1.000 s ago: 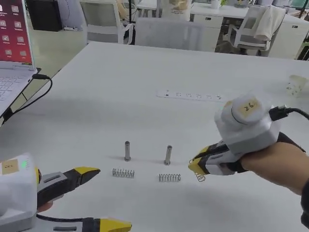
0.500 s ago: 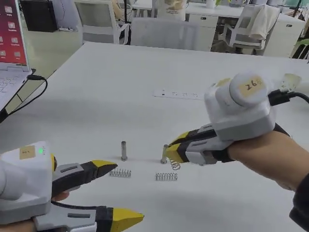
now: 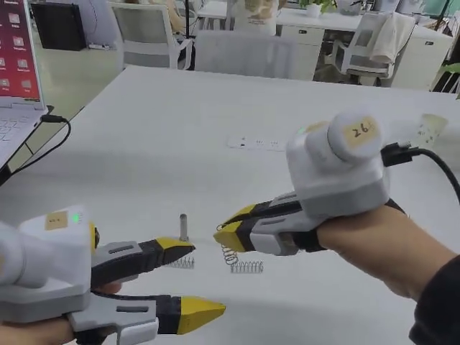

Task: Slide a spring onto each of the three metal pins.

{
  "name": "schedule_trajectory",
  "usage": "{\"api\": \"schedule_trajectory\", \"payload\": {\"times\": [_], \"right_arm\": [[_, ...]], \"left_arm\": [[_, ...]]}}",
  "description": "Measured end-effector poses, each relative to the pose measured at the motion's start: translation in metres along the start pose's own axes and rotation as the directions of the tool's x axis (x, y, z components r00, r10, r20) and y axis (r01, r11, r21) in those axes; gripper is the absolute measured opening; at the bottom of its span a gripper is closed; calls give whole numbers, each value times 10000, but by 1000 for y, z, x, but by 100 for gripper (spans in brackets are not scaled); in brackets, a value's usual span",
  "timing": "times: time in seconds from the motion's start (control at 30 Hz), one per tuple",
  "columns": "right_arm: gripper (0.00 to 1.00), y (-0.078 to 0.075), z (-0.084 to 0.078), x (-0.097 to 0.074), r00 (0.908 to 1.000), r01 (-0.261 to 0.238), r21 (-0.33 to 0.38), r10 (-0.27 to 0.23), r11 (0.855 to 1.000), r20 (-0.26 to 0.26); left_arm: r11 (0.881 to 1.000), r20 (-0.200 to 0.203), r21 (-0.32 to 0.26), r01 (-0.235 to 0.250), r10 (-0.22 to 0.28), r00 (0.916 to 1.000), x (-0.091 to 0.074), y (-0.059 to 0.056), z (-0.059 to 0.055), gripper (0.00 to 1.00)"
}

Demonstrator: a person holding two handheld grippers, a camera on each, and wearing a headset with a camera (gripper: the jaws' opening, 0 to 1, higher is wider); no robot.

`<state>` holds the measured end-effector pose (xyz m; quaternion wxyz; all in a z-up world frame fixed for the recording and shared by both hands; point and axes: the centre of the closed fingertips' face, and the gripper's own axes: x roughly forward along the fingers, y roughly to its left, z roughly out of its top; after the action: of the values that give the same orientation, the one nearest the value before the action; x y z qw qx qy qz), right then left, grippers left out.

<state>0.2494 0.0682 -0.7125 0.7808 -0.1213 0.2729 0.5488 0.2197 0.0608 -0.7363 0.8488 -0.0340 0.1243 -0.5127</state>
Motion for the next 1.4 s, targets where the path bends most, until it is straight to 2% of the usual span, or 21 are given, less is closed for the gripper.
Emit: {"api": "schedule_trajectory", "payload": {"times": [0.1,0.37,0.53,0.93,1.23,1.3,1.4], "right_arm": [[8,8,3,2,9990,-379,419,369,9984,258],[8,21,7,7,9970,-663,515,640,9965,446],[8,31,14,9,9924,-1011,764,951,9919,783],[8,39,17,10,9895,-1218,763,1150,9896,877],[8,40,14,9,9892,-1284,836,1216,9882,822],[8,40,14,7,9894,-1304,796,1246,9883,748],[8,40,7,4,9901,-1381,523,1366,9890,310]], "left_arm": [[9999,152,-129,18,-16,9999,0,0,2,45],[9997,426,-127,207,-201,9989,1,-5,6,33],[9992,596,-308,240,-221,9980,-1,-4,9,26],[9995,590,-21,311,-309,9978,-1,-5,10,8],[9993,367,241,290,-299,9989,0,-5,6,5],[9991,299,287,298,-306,9991,0,-5,5,4],[9977,23,560,374,-376,9993,2,-8,1,3]]}}
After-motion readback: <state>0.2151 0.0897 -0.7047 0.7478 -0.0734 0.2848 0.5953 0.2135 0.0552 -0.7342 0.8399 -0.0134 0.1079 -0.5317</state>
